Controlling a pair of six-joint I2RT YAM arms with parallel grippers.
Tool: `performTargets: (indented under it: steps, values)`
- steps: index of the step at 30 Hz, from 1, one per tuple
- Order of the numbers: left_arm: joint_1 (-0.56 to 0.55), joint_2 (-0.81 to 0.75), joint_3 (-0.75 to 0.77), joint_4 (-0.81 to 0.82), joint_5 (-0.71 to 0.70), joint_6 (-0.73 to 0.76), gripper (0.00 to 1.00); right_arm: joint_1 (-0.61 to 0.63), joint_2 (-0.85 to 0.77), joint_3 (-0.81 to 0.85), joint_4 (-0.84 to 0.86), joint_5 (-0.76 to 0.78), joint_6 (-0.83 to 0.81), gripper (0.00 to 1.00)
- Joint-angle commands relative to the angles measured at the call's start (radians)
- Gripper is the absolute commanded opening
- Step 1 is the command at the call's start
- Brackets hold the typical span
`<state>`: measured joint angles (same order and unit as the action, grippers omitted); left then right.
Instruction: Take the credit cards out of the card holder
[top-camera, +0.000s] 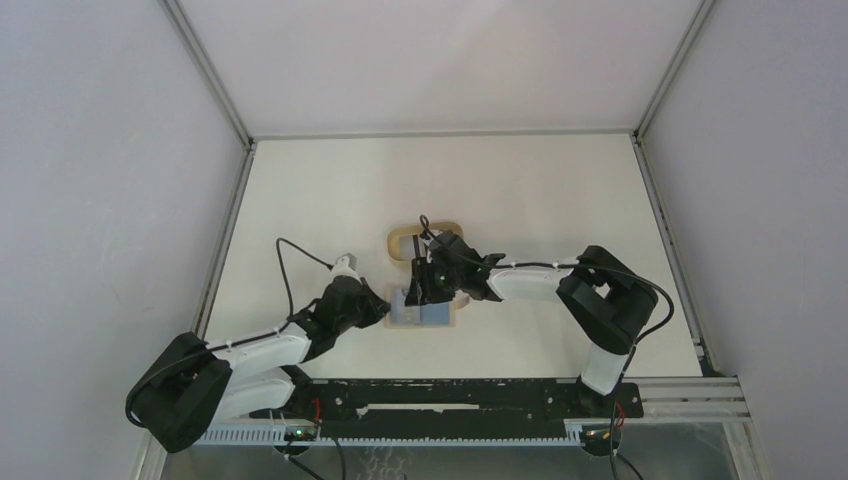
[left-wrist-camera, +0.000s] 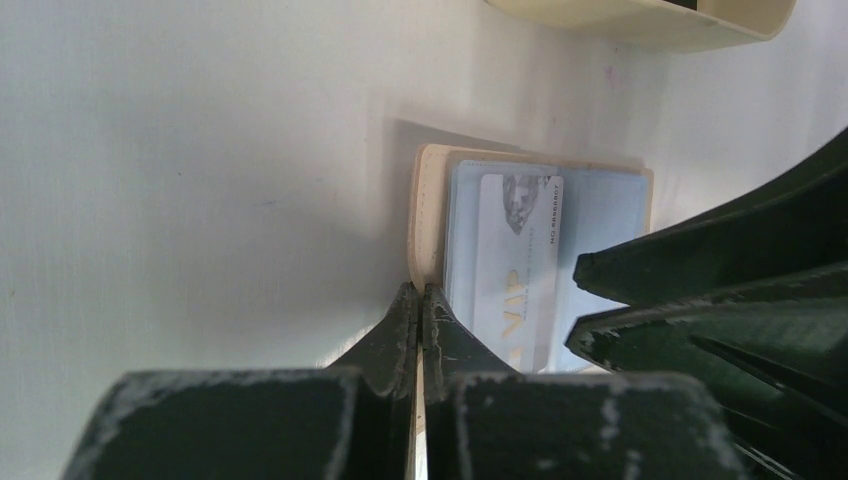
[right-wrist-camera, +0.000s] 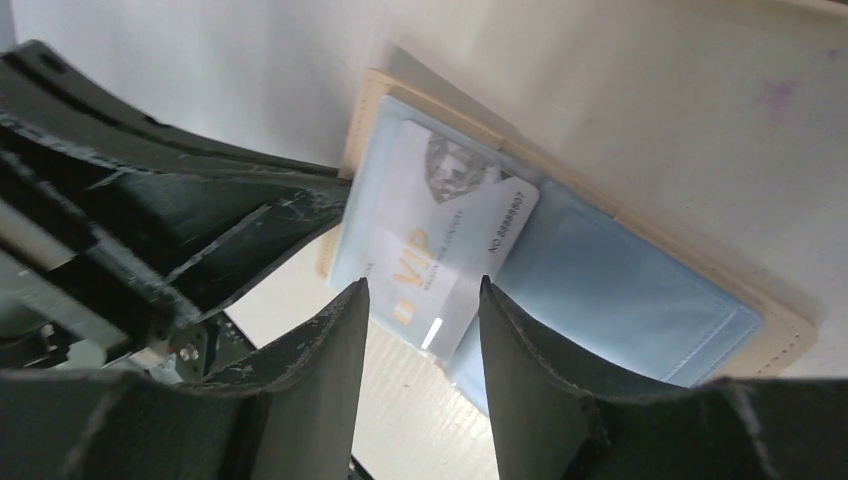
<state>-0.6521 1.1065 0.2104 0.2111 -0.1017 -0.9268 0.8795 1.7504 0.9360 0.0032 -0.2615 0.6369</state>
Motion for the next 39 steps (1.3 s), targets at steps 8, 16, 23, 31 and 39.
performTargets:
  steps: [8,16,23,31,39]
  values:
    - [-0.003,0.078,-0.005,-0.039,-0.033,-0.004,0.0,0.001,0.052,-0.034,0.067,0.032,0.026,0.53]
    - [-0.003,0.176,0.014,-0.065,-0.042,-0.01,0.0,-0.021,0.069,-0.087,0.086,0.052,0.075,0.53]
    - [-0.003,0.212,0.019,-0.065,-0.04,-0.012,0.0,-0.075,0.075,-0.227,0.25,-0.004,0.204,0.54]
    - [-0.005,0.241,0.03,-0.064,-0.033,-0.015,0.0,-0.094,0.142,-0.315,0.55,-0.154,0.347,0.53]
    - [-0.008,0.253,0.032,-0.066,-0.032,-0.019,0.0,-0.088,0.132,-0.368,0.719,-0.194,0.401,0.53]
